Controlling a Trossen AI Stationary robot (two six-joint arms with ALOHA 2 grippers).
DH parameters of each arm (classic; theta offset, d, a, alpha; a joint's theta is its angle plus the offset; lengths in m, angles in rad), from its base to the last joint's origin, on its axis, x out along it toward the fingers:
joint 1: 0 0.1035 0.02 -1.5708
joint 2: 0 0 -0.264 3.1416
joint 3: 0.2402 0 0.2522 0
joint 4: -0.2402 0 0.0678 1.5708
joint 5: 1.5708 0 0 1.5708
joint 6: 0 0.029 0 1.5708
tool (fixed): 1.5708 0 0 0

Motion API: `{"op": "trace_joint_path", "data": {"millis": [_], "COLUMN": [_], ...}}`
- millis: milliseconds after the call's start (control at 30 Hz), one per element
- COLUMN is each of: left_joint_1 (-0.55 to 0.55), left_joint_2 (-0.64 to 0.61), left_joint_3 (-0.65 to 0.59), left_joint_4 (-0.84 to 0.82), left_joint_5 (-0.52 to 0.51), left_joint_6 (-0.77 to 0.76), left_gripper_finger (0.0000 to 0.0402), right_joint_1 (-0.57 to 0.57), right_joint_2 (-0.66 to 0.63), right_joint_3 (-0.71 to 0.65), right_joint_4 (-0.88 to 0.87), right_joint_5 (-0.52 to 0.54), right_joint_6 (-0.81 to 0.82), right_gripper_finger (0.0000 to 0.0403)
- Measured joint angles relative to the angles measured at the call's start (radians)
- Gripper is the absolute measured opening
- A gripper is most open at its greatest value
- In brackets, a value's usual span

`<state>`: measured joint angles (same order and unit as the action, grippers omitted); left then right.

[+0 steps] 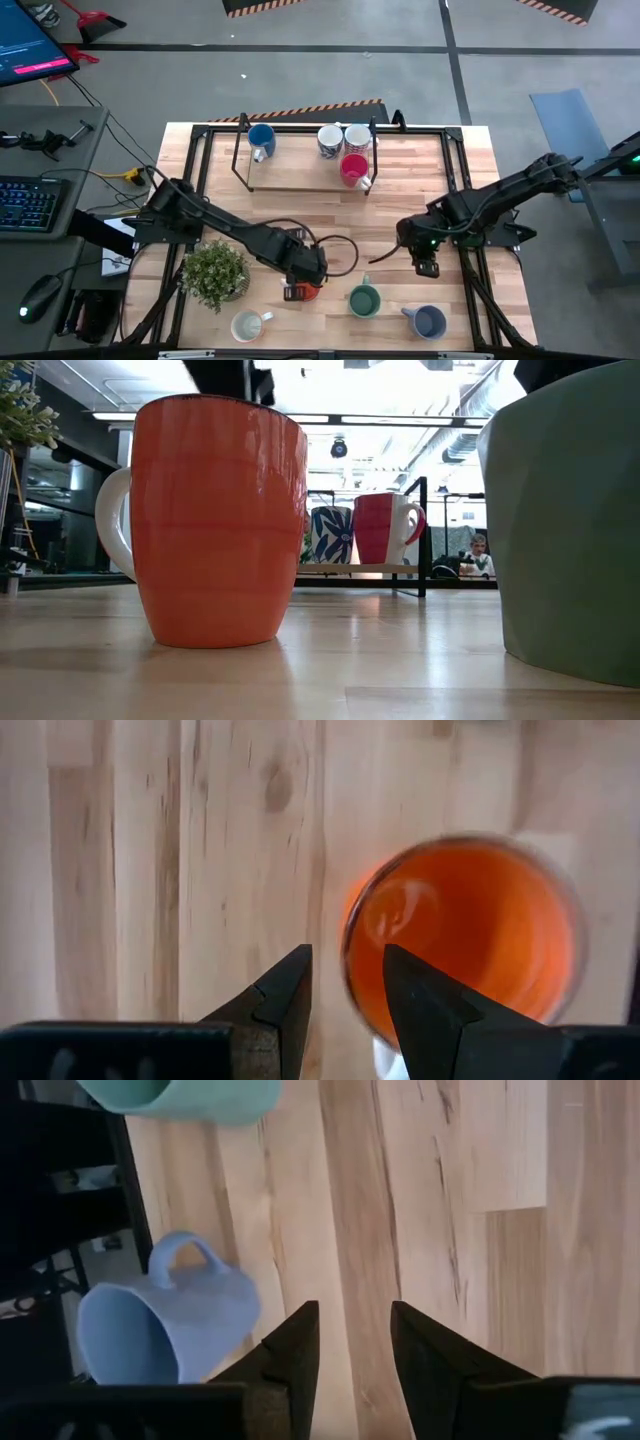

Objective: Place coffee mugs
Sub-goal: Put the orange mug on the shelf

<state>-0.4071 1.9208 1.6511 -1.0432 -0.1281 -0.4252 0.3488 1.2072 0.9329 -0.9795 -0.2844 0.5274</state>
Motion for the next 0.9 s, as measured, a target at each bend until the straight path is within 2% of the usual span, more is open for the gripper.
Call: {"op": "trace_joint_path", "data": {"millis": [367,700,800,900], "left_joint_1": [-0.002,0.006,0.008,0.014], "left_joint_2": [0.067,0.100,0.100,0.100], "left_joint_3": [0.001,-0.002,-0.002,-0.002], "left_joint_4": [0.005,0.001,-0.005,-0.008], "left_joint_5": [0.053,0.050,0.044,0.038], "left_joint_6": [0.009,0.016,0.018,0.016], "left_gripper_finger": [0.0115,0.0112,0.0090,0.0039], "right_joint_1": [0.025,0.034,0.034,0.034], "right_joint_2": [0.001,0.021,0.025,0.024], "right_joint_3": [0.000,0.001,0.000,0.000], "right_joint_4": [0.026,0.096,0.096,0.102], "right_joint_5": [0.047,0.054,0.060,0.077], "right_joint_6": [0.055,0.101,0.102,0.102], "right_gripper_finger": [0.0108,0.0108,0.0108,0.0108]}}
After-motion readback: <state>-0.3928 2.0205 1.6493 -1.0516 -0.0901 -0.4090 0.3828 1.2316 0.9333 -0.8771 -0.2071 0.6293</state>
